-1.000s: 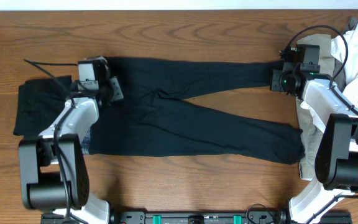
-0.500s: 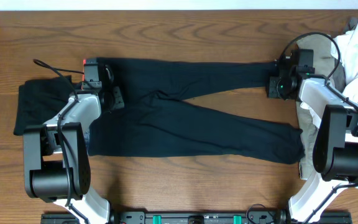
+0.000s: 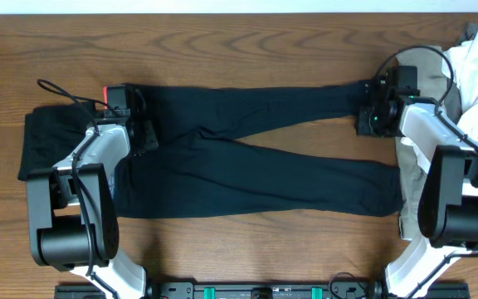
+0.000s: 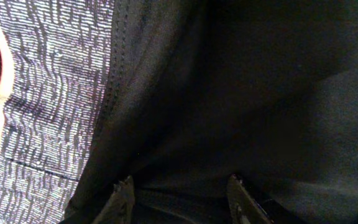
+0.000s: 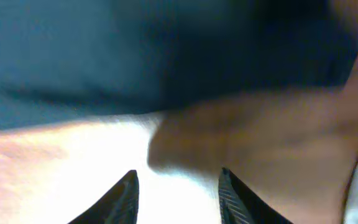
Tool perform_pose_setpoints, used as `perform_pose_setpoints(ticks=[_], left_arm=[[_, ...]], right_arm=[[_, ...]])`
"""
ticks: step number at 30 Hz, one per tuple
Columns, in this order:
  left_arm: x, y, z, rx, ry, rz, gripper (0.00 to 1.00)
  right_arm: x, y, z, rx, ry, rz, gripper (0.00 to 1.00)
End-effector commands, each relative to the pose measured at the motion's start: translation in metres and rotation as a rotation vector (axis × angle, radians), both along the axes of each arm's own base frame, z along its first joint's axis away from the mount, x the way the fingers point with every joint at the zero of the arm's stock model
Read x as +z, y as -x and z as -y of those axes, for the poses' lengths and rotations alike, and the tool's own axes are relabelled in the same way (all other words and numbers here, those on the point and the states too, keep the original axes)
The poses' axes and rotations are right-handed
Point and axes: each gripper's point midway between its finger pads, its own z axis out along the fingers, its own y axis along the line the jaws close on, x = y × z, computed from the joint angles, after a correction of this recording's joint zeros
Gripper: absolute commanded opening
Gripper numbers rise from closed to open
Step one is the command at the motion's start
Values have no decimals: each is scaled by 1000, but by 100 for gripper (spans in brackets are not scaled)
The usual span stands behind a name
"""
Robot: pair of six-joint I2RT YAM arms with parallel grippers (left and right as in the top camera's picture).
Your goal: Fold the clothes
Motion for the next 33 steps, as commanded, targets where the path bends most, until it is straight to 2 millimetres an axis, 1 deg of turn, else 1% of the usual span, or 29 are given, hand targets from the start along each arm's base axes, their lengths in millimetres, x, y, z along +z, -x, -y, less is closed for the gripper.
perform_pose_setpoints(ticks=[1,3,6,12,14,17,19,22,25,28,31,33], left_arm=[[-25,26,-10,20,-21,-105,51],[-25,26,-9,20,-21,-105,51],[-25,26,-10,20,-21,-105,51],[-25,26,-9,20,-21,-105,51],[-25,25,-6,15,-3,-103,51],[-25,25,-2,9,22,-100,52],[-25,25,-2,9,22,-100,52],[-25,25,-2,8,22,-101,52],[-25,25,-2,9,21,-101,52],[-25,25,-2,8,21,-101,52],[-25,25,-2,8,21,-101,52],[-25,25,-2,8,21,-101,52]], right_arm=[[42,-24,-8,8,-8,158,42],[46,-33,-7,8,-7,200,42],[41,-42,-7,9,-5,226,42],[18,-58,-6,10,-5,249,42],[10,-63,-6,10,-4,259,41],[-1,-66,-6,10,-5,254,41],[-9,-64,-6,8,-3,234,41],[-23,-52,-4,4,1,173,42],[-34,-34,-4,16,8,87,44],[-45,-6,-5,16,1,-34,45],[-54,28,-6,12,-8,-177,39],[-57,47,-7,2,-15,-258,38]])
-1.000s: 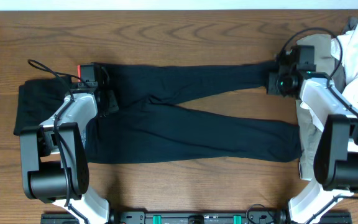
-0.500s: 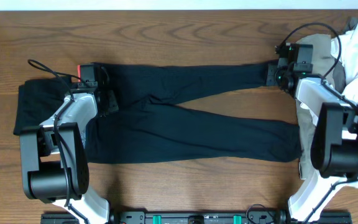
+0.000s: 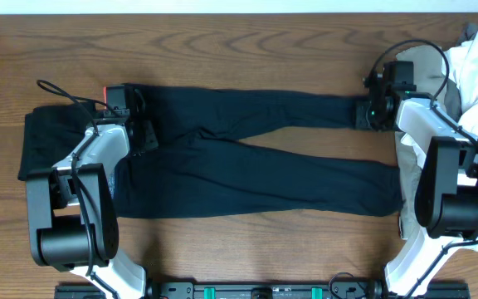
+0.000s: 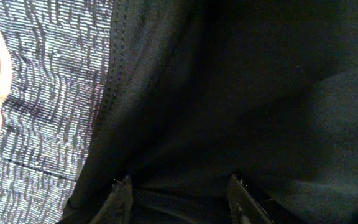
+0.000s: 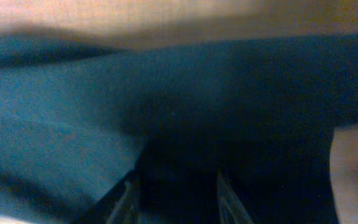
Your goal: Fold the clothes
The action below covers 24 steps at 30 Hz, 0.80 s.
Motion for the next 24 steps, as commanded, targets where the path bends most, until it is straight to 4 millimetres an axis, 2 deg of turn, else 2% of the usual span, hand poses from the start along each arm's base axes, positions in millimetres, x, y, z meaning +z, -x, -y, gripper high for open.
perform_pose_setpoints(ticks=[1,3,7,10,17,21,24], left_arm=[[-25,25,-3,9,10,-102,52],[-25,25,-3,8,10,-103,52],[-26,26,-3,7,9,-106,52],[-26,26,-4,-35,-5,-111,52],[-25,28,-11,-41,-46,-121,52],[-25,28,-11,-42,-45,-120,52],[-25,28,-11,-42,-43,-120,52]], right_arm=[[-41,57,-5,-12,-11,-233,38],[-42,70,0,-34,18,-286,37],[-41,98,26,-155,146,-401,36],[-39,105,45,-229,221,-420,37],[-40,97,67,-303,212,-378,39],[-31,82,51,-206,137,-339,39],[0,62,34,-122,95,-268,40]])
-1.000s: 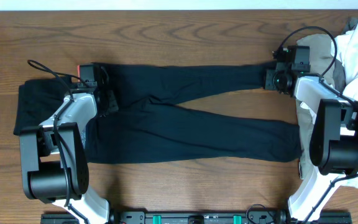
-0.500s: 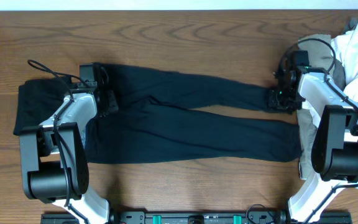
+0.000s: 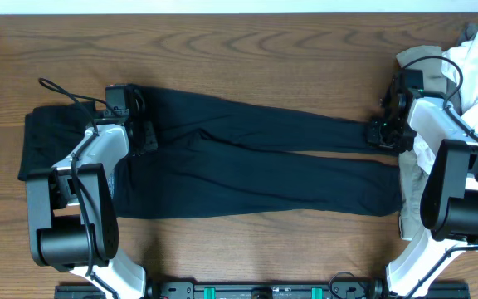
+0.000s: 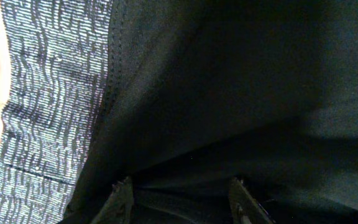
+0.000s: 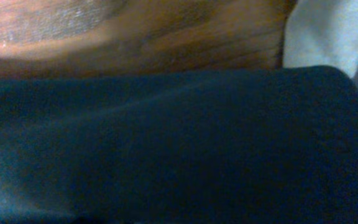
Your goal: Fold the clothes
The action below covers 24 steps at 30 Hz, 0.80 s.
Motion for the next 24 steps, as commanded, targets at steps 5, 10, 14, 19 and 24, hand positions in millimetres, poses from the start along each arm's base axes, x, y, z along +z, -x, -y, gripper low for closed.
perform_pose_setpoints(ticks=[5,10,14,19,24], left_arm=[[-25,27,-9,5,-24,-111,52],[-25,27,-9,5,-24,-110,52],[-25,27,-9,5,-24,-110,52],[-25,27,-9,5,-24,-110,53],[-25,27,-9,6,-24,-110,53]], right_arm=[[70,-37,-38,250,-13,173,43],[94,-48,-74,489,5,249,48],[83,-32,-109,787,-59,214,47],[74,-14,-133,1082,-57,169,51],[74,-13,-140,1143,-51,170,49]])
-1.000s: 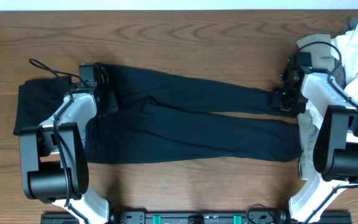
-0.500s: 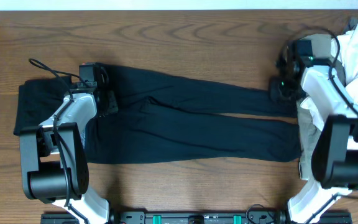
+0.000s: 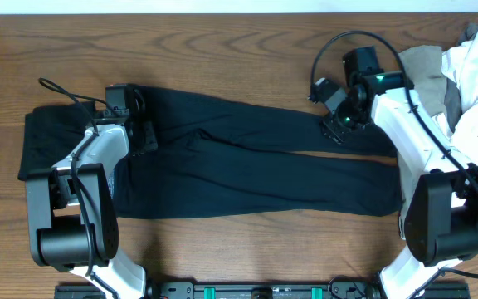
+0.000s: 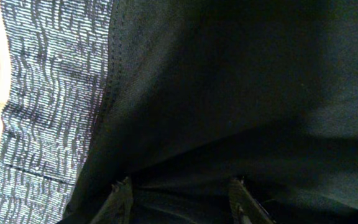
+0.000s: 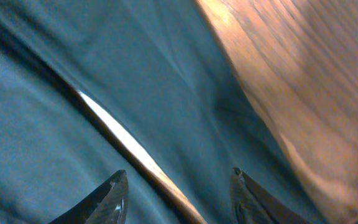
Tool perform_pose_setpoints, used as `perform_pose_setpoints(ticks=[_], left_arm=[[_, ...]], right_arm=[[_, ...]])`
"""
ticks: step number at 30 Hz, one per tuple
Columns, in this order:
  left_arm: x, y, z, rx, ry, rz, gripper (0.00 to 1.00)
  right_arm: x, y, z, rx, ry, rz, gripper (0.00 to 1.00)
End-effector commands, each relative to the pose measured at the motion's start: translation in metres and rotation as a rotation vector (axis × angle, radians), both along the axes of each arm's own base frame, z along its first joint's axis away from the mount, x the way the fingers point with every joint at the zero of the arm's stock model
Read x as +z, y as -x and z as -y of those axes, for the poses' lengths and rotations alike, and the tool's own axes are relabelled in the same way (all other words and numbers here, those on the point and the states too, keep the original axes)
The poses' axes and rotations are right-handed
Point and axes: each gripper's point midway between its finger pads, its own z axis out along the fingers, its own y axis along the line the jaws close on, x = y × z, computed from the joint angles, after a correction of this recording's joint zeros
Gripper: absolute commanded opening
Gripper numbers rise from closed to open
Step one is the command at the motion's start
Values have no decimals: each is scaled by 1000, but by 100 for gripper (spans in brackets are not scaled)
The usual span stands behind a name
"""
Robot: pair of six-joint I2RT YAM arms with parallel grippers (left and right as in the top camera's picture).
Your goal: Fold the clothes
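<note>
Dark pants [image 3: 247, 166] lie flat across the table, waist at the left and both legs running right, almost side by side. My left gripper [image 3: 139, 134] rests on the waist end. In the left wrist view its fingers [image 4: 122, 194] stand apart on the black cloth beside the grey inner waistband [image 4: 48, 93]. My right gripper [image 3: 335, 129] hovers open over the upper leg [image 5: 166, 68], holding nothing. A thin strip of table [image 5: 123, 134] shows between the two legs there.
A heap of white and beige clothes [image 3: 471, 58] lies at the right edge behind the right arm. A dark folded garment [image 3: 40, 145] sits at the left, beside the left arm. Bare wooden table [image 3: 222, 41] stretches along the back.
My right gripper was at the upper leg's cuff at the far right. It has let go, and now sits open farther left over that leg. The left gripper has not moved.
At first the legs spread apart toward the right, with my right gripper at the upper cuff. That cuff then lay lower, close to the other leg. Now the legs lie nearly parallel and the right gripper is free. The left stayed on the waist throughout.
</note>
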Motion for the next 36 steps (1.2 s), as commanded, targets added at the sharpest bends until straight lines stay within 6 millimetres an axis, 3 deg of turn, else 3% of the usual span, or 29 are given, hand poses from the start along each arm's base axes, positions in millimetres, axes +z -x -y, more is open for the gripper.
perform_pose_setpoints(ticks=[1,5,13,16,22,36], left_arm=[[-25,27,-9,6,-24,-110,53],[-25,27,-8,8,-20,-109,53],[-25,27,-8,12,-19,-109,53],[-25,27,-8,12,-19,-109,53],[-25,27,-8,12,-19,-109,53],[-25,27,-8,12,-19,-110,53]], right_arm=[[-5,3,-5,112,3,3,49],[-9,6,-4,143,10,-1,42],[-34,14,-1,171,25,2,45],[-45,6,11,138,94,48,34],[-55,2,16,119,115,84,41],[-56,-8,23,95,116,117,39]])
